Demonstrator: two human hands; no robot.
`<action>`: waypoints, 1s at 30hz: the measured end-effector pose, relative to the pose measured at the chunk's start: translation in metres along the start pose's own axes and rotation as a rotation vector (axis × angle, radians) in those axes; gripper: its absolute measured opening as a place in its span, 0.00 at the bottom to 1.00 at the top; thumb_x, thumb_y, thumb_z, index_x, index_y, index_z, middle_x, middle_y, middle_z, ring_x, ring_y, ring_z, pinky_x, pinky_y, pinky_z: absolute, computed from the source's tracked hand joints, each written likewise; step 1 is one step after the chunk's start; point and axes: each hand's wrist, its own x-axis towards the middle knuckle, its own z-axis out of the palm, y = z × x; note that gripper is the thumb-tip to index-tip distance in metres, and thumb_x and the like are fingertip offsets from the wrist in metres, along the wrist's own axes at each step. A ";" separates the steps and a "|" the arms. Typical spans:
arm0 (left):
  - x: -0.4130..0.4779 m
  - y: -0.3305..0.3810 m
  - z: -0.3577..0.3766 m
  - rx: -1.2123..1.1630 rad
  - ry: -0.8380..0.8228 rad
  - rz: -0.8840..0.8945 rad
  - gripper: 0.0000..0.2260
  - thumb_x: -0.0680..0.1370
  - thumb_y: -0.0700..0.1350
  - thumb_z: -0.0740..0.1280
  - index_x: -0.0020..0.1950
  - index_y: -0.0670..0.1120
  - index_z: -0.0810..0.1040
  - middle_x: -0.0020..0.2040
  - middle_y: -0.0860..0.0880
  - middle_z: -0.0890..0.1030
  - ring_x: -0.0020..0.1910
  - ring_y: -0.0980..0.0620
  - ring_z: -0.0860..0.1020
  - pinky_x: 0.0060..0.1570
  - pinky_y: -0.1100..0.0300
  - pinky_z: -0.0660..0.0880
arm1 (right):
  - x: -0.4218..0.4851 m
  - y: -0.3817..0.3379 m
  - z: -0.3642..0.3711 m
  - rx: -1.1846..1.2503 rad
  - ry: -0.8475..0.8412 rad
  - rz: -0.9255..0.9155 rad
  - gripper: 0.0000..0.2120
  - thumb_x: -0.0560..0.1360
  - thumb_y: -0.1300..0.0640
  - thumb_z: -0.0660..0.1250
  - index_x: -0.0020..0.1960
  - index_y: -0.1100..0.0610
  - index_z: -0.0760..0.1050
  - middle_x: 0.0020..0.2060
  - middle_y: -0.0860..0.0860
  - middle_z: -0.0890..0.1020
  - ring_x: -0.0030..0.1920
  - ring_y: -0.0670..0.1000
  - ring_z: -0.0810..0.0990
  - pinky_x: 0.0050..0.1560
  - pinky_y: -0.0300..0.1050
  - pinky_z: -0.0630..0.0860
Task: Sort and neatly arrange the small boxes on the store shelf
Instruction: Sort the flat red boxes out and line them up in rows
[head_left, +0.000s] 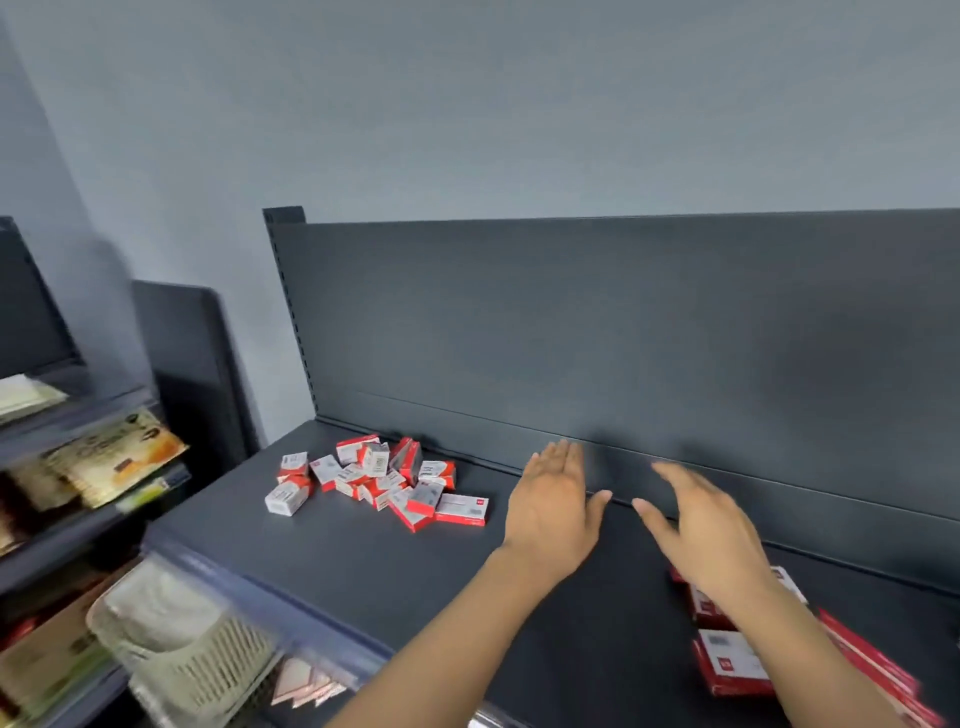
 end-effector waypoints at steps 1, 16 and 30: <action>-0.003 -0.013 -0.004 0.006 -0.007 -0.022 0.27 0.81 0.51 0.56 0.75 0.39 0.54 0.76 0.42 0.58 0.76 0.48 0.54 0.74 0.58 0.46 | 0.003 -0.010 0.007 0.001 -0.018 -0.017 0.24 0.77 0.48 0.61 0.70 0.55 0.64 0.66 0.51 0.73 0.66 0.53 0.71 0.61 0.46 0.70; -0.017 -0.267 -0.050 0.004 -0.088 -0.267 0.22 0.78 0.52 0.61 0.70 0.45 0.64 0.65 0.46 0.73 0.66 0.48 0.70 0.61 0.59 0.68 | 0.058 -0.184 0.164 -0.016 -0.227 0.072 0.27 0.76 0.40 0.58 0.66 0.57 0.65 0.60 0.53 0.76 0.60 0.53 0.76 0.54 0.45 0.74; 0.039 -0.310 -0.028 -0.134 -0.183 -0.220 0.32 0.78 0.58 0.58 0.75 0.42 0.54 0.75 0.46 0.60 0.75 0.50 0.57 0.71 0.57 0.59 | 0.092 -0.216 0.210 -0.119 -0.274 0.272 0.28 0.73 0.42 0.64 0.65 0.60 0.65 0.60 0.58 0.75 0.61 0.57 0.74 0.60 0.47 0.70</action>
